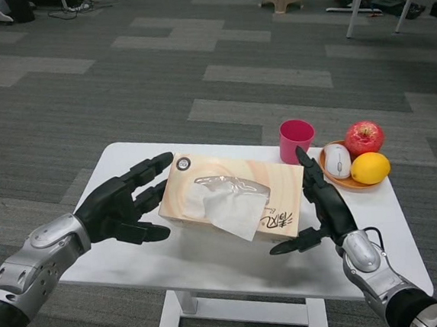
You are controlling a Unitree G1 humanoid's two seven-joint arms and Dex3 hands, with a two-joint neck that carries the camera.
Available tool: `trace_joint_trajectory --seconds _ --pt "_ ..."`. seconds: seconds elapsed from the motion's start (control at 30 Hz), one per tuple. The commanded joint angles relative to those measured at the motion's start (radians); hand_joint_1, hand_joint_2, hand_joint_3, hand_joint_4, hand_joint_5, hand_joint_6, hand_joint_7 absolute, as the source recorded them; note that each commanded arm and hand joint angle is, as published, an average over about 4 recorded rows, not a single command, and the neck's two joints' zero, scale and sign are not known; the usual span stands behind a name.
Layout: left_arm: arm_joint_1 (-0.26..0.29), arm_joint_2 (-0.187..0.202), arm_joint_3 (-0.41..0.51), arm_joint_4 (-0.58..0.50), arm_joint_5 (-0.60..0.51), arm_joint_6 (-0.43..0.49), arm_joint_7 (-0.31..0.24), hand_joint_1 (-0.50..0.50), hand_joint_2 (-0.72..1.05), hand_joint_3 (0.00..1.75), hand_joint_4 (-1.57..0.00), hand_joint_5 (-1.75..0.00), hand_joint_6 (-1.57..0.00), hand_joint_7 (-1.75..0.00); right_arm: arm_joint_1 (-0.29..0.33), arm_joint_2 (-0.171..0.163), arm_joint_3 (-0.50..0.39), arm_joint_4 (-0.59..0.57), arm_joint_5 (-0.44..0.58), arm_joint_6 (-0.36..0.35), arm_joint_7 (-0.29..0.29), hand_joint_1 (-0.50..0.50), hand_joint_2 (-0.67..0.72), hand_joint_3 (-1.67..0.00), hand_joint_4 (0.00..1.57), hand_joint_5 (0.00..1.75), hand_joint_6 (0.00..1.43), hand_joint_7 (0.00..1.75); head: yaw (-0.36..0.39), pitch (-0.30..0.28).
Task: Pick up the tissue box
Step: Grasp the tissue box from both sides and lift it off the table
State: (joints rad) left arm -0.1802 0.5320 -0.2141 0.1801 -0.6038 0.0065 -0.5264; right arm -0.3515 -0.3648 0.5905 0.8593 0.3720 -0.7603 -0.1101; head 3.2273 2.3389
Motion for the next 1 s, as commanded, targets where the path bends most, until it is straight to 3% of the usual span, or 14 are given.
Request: trace_joint_trajectory --seconds 0.03,0.17,1.0 --pt "-0.014 -0.015 -0.022 -0.06 -0.021 0.0 -0.027 0.5 1.05 0.26 0.0 -0.1 0.0 0.0 -0.018 0.027 0.025 -0.046 -0.021 -0.01 0.027 -0.46 -0.29 -0.24 0.09 0.1 0.0 0.0 0.002 0.001" --pt "-0.016 -0.005 -0.012 -0.077 -0.023 0.01 -0.027 0.5 1.05 0.26 0.0 -0.1 0.0 0.0 -0.018 0.023 0.026 -0.065 -0.021 -0.008 0.027 -0.46 -0.32 -0.24 0.09 0.19 0.0 0.0 0.002 0.001" --pt "-0.035 0.031 0.05 -0.22 -0.021 0.082 -0.024 0.5 1.05 0.26 0.0 -0.1 0.0 0.0 -0.011 -0.006 0.024 -0.23 -0.015 -0.008 0.002 -0.46 -0.35 -0.28 0.06 0.19 0.0 0.0 0.002 0.014"
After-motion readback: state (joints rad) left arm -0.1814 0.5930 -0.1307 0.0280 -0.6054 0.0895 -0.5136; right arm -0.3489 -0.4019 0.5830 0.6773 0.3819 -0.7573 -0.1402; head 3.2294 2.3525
